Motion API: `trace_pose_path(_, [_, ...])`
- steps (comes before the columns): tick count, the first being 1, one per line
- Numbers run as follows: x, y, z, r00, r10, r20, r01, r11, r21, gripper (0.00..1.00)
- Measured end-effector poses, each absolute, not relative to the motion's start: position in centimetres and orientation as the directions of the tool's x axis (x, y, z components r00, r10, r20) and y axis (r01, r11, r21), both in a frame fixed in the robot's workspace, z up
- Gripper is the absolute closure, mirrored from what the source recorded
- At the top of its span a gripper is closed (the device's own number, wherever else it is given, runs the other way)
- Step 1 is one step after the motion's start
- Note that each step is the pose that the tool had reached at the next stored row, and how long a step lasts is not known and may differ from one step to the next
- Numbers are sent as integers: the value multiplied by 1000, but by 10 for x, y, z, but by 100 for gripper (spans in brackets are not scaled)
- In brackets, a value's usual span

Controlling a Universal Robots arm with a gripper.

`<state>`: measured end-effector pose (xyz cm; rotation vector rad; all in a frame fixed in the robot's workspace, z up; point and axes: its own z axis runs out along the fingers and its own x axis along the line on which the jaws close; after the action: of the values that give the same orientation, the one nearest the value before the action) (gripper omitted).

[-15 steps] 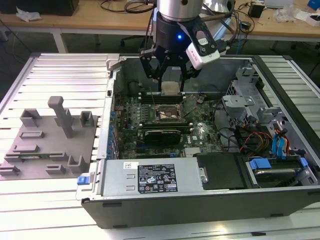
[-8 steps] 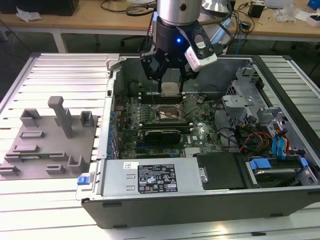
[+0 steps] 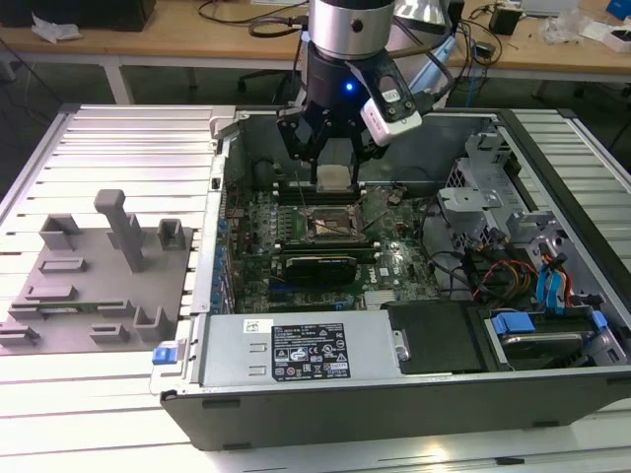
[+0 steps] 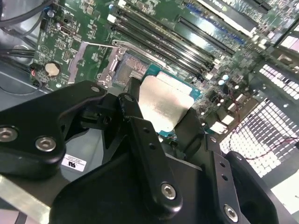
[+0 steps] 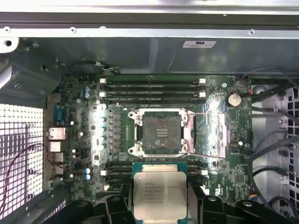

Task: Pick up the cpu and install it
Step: 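Pick up the cpu and move it towards the insertion slot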

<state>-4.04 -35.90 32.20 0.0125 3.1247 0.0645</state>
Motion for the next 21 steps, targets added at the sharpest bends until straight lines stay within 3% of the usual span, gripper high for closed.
trace_pose_path(21, [-28, -333, 288, -1000, 8, -1, 8, 999, 41, 45])
